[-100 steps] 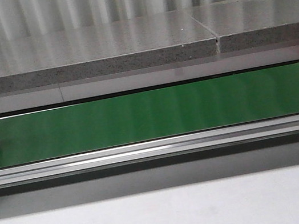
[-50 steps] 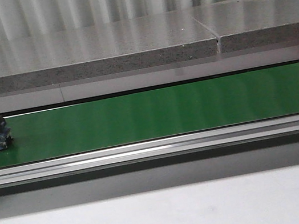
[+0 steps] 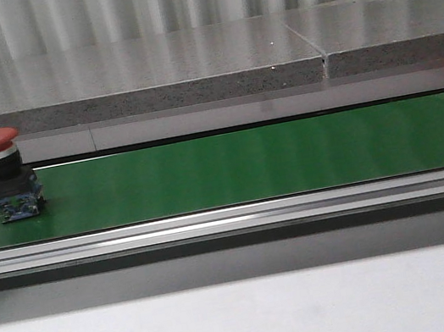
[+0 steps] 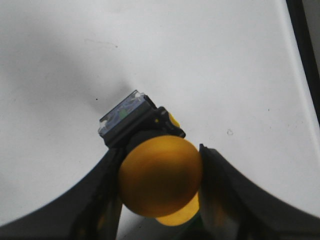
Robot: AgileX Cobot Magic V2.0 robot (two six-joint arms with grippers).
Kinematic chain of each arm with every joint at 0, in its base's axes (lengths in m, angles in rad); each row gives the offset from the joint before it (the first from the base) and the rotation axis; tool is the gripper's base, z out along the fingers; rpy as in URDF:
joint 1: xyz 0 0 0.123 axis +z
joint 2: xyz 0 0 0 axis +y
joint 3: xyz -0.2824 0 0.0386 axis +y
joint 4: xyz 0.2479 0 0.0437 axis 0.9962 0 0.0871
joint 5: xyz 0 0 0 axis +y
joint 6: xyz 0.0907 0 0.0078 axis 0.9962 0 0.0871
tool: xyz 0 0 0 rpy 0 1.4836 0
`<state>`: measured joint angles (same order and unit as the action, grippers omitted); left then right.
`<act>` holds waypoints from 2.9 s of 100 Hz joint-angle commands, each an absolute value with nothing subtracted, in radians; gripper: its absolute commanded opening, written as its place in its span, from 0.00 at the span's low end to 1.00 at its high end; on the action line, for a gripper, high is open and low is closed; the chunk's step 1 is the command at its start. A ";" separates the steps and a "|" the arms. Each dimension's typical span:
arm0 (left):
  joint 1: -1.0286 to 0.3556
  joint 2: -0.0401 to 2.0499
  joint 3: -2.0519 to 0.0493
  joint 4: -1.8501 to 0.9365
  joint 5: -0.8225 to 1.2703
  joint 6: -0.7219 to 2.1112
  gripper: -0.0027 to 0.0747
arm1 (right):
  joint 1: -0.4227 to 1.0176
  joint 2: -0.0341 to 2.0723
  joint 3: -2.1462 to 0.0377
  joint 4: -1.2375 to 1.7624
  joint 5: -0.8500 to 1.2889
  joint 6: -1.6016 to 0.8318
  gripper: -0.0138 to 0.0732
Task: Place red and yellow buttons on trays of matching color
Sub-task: 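Lower the left gripper and close it on a yellow push-button, then set the yellow button on the belt and open the left gripper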
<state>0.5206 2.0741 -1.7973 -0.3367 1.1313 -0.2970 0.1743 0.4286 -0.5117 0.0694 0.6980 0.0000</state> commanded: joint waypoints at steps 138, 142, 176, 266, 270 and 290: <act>0.230 1.635 -1.412 -0.302 1.139 0.092 0.04 | 0.175 0.433 -0.536 0.076 0.635 -0.012 0.08; 0.230 1.641 -1.412 -0.301 1.151 0.092 0.04 | 0.175 0.433 -0.536 0.076 0.635 -0.012 0.08; 0.230 1.702 -1.412 -0.301 1.179 0.094 0.17 | 0.175 0.433 -0.536 0.076 0.635 -0.012 0.08; 0.040 1.385 -1.381 -0.121 0.970 0.172 0.26 | 0.175 0.433 -0.536 0.076 0.635 -0.012 0.08; 0.023 1.355 -1.366 -0.112 0.953 0.172 0.10 | 0.175 0.433 -0.536 0.076 0.635 -0.012 0.08; -0.063 1.208 -1.251 -0.078 0.847 0.172 0.01 | 0.175 0.433 -0.536 0.076 0.635 -0.012 0.08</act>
<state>-0.0328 1.2906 -1.2687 -0.0878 0.9393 0.1687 0.1743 0.4286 -0.5117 0.0694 0.6980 0.0000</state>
